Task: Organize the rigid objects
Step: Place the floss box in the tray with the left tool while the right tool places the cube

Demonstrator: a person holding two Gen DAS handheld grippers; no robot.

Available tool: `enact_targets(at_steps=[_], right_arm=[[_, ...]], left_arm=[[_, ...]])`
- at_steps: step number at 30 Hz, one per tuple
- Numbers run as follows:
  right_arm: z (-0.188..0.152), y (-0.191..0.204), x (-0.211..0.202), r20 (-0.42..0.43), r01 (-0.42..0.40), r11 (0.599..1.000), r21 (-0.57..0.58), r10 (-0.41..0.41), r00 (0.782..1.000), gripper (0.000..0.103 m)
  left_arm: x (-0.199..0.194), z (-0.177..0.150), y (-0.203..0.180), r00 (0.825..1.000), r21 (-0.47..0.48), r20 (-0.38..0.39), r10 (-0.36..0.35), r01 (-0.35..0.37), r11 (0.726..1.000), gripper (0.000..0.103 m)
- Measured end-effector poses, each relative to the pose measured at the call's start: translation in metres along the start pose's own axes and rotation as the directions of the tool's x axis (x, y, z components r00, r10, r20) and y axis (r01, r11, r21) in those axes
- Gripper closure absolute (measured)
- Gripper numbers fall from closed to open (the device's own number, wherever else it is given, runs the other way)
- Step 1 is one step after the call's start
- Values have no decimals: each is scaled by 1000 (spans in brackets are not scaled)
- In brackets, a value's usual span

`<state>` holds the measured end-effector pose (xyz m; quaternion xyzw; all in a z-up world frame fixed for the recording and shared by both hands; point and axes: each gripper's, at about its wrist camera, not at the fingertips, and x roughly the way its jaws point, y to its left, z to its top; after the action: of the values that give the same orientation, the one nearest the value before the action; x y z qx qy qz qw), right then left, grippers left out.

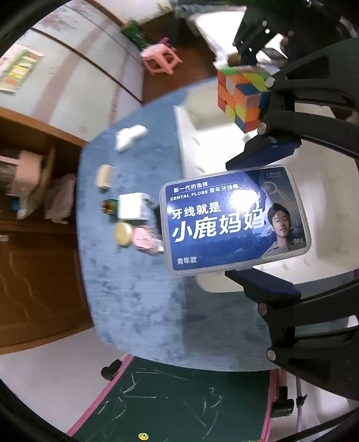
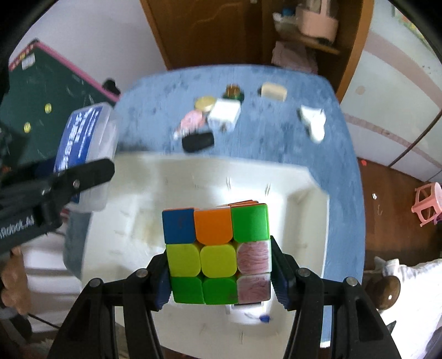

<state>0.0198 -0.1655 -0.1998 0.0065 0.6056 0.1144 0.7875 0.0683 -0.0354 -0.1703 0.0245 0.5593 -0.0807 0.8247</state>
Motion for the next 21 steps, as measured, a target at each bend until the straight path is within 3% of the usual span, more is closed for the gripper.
enact_targets(at_steps=[8,15,18,21], right_arm=[[-27,3,28,-56,33,998,-44,-35,998,44],[-38,9,50,-125,27,997,-74,-36,991,44],[-39,12,57,-147,29,995,-91,-42,988,43],[-40,13,61,-171,29,995,-96,-45,984,43]], left_arm=[[43,-33,0,995,14,-69,72,-71,997,32],[63,-48,2,988,33,-121,91,-88,996,31],[67,-51,3,988,30,-136,74,-71,997,31],[70,-51,6,986,-3,-164,1,-1,1000,30]])
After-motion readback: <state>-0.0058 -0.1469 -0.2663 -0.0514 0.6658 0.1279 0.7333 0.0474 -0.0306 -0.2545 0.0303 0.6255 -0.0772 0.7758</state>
